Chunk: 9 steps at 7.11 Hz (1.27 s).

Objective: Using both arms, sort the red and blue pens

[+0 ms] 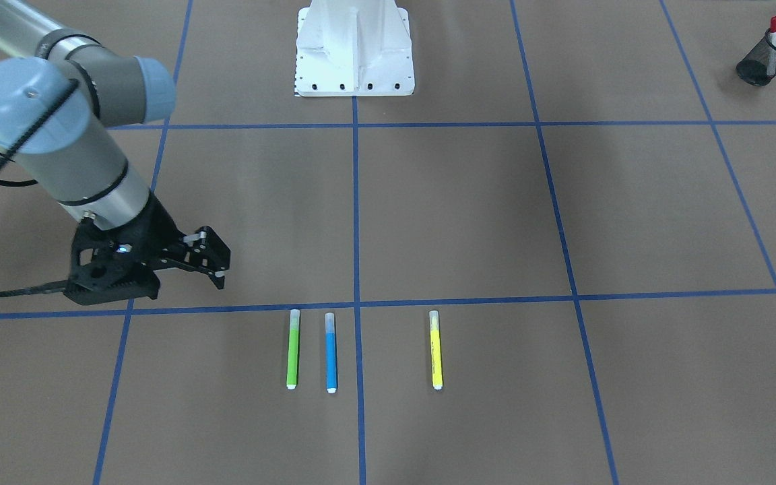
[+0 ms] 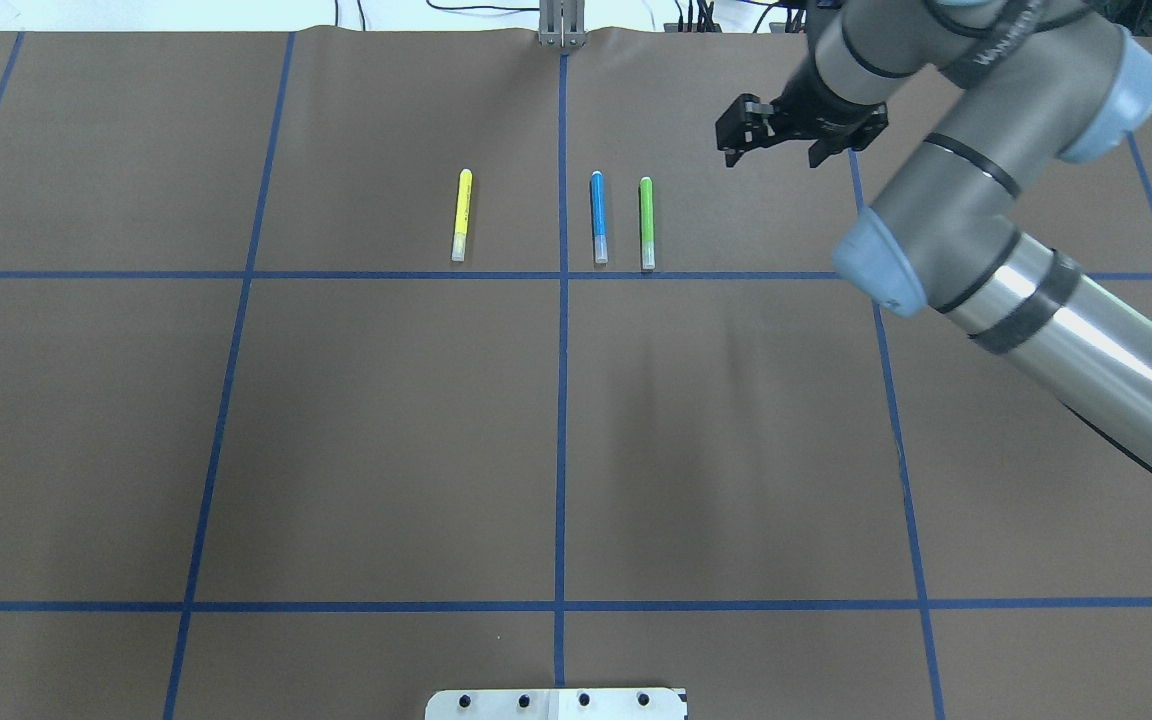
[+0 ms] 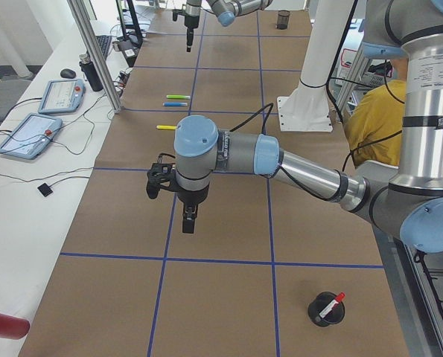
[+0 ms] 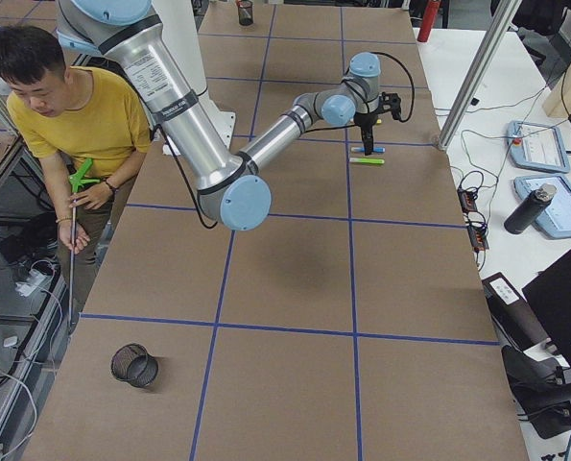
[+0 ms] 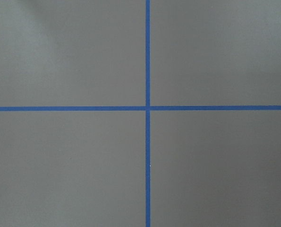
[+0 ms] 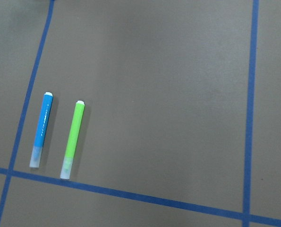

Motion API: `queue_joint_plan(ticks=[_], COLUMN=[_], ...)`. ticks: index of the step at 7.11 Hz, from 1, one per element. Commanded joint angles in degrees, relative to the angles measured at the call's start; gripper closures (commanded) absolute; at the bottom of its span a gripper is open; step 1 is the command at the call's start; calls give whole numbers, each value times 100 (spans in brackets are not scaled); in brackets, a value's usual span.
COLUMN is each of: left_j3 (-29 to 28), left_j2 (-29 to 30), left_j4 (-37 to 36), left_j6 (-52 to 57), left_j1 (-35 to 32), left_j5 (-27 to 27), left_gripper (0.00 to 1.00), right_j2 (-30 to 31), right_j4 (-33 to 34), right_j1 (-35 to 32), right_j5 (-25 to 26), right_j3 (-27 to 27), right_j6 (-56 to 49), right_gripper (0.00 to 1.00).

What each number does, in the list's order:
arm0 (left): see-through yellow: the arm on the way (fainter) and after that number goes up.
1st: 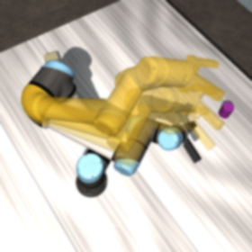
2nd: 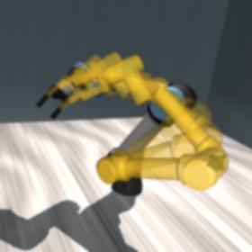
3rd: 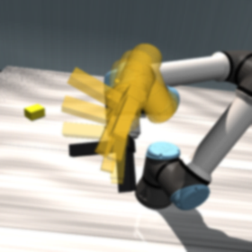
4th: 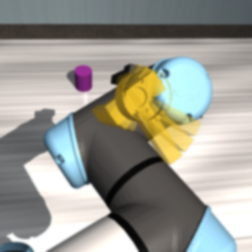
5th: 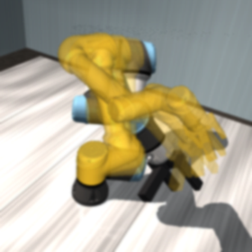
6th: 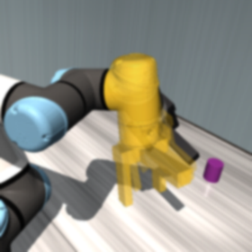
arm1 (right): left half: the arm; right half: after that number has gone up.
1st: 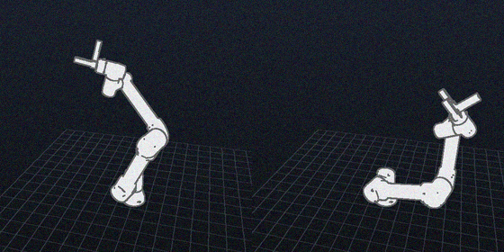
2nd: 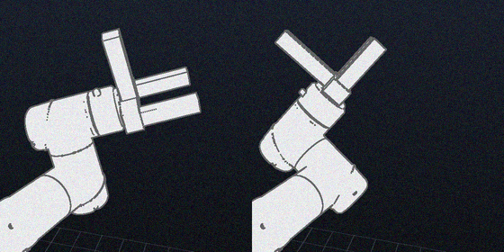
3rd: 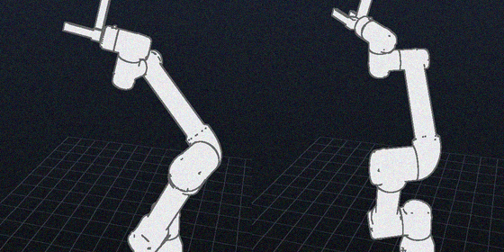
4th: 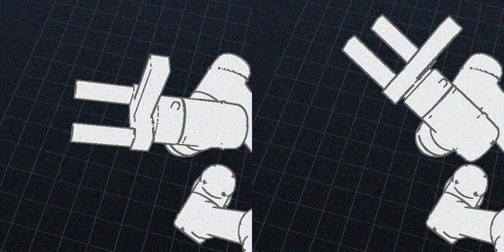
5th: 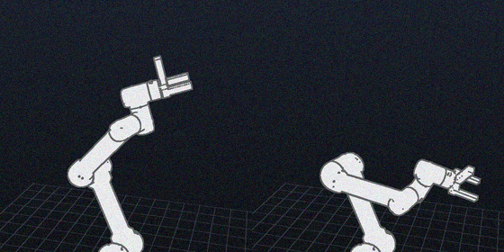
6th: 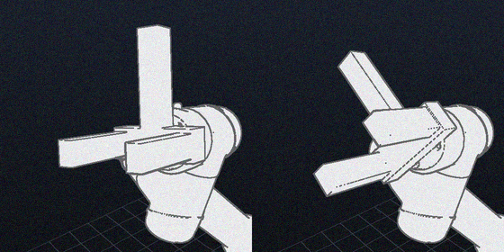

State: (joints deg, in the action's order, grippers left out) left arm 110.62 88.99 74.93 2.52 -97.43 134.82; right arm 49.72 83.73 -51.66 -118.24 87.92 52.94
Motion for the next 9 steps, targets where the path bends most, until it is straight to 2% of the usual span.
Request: queue_joint_plan(ticks=[1,3,5,7,9], left_j3=[-5,-66,-242,-252,-295], left_j2=[-4,-13,-13,-4,-4], left_j4=[31,31,240,241,250], left_j6=[11,29,38,38,38], left_j1=[5,5,5,5,5], left_j5=[0,0,0,0,0], left_gripper=[0,0,0,0,0], right_j2=[-1258,-1526,-2087,-2098,-2063], right_j4=[205,205,153,-302,-621], right_j1=[305,533,823,1025,1114], right_j5=[90,73,151,369,476], right_j3=[-1543,-2005,-2707,-2980,-3194], right_j6=[357,367,787,1210,1140], right_gripper=[2,2,2,2,28])
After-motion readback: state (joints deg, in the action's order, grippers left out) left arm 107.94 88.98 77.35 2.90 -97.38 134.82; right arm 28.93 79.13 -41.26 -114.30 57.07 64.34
